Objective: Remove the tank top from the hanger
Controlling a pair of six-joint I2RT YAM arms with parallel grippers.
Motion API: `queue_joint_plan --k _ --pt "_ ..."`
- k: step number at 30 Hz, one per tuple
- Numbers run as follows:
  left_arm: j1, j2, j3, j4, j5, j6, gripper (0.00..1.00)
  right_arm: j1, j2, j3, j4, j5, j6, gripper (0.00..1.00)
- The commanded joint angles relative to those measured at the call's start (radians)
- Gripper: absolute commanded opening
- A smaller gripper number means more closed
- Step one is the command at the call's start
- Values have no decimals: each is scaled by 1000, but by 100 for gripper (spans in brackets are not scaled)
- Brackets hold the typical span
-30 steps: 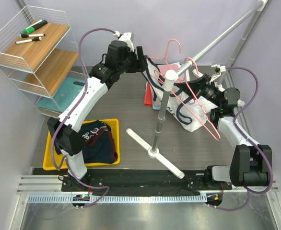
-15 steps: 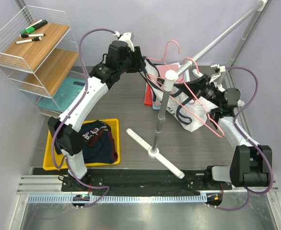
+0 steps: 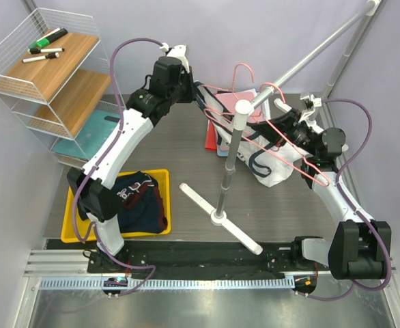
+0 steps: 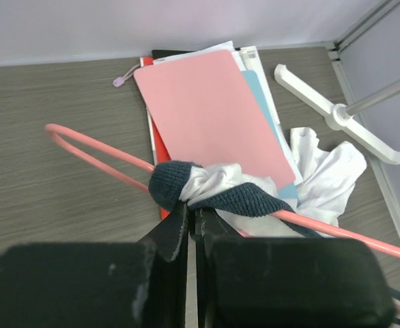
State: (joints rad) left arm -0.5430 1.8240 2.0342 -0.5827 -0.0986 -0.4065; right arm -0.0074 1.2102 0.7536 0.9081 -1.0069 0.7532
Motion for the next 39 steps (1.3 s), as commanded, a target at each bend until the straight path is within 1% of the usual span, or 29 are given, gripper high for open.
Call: queue_joint_plan --k 1,4,10,16,20,23,27,34,39 --pt "9 -43 46 -42 -90 40 0 7 -64 -6 -31 -18 -123 1" --pt "23 -52 58 -58 -96 44 0 7 -84 -19 -70 -24 -159 1" --pt "67 -52 84 -92 -110 43 0 7 -107 -51 -81 -47 -170 1" --pt "130 -26 118 -106 -93 31 0 7 -118 -68 -77 -64 -169 1" --pt "184 15 170 -147 -72 9 0 7 -120 -71 -72 -68 -166 1" --pt "204 37 190 -167 -61 8 0 7 -123 -77 -45 -65 -146 1" --pt "216 41 172 -190 -62 -12 0 7 -118 -76 -29 -52 -137 1" --pt "218 55 178 -226 -79 -25 0 7 -83 -88 133 -38 -28 1" --pt "222 74 210 -278 -99 -22 1 7 -78 -94 181 -32 17 1"
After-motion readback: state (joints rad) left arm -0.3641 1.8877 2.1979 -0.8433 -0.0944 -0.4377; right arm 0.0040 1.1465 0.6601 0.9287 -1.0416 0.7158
